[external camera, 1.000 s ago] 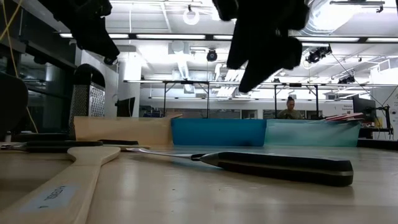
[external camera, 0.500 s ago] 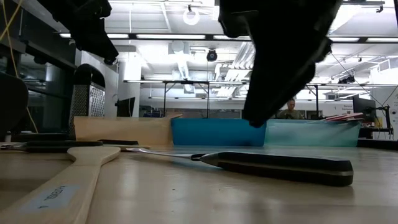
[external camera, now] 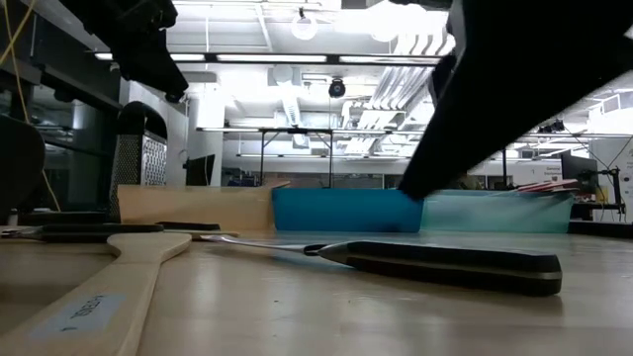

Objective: Pick & Place Kitchen Items
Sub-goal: Put the knife into the blue bin

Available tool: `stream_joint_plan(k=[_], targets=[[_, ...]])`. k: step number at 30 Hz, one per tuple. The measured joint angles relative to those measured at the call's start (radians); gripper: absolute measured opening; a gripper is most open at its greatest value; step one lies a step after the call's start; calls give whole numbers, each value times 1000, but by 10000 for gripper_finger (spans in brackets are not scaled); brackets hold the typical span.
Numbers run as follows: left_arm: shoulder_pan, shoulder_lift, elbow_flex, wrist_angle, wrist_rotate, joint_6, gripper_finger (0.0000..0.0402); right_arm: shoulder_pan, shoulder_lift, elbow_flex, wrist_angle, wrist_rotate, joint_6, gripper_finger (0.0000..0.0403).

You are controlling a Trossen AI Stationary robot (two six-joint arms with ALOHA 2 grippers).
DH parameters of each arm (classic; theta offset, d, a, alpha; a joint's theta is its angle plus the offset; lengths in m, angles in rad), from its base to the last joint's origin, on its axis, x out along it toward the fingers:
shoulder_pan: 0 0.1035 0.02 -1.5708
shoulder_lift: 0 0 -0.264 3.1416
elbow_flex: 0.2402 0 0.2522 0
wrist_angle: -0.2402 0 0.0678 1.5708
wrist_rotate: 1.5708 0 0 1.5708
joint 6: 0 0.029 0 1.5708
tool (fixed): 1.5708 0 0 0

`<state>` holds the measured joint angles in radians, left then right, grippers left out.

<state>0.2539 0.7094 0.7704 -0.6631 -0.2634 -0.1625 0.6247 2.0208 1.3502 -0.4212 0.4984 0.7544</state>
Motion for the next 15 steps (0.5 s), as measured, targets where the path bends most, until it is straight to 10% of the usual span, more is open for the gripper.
stream_joint_plan(k=[15], targets=[[0,0,0,-13,0,-1,207,-5,14,0,-25,23,0,243]])
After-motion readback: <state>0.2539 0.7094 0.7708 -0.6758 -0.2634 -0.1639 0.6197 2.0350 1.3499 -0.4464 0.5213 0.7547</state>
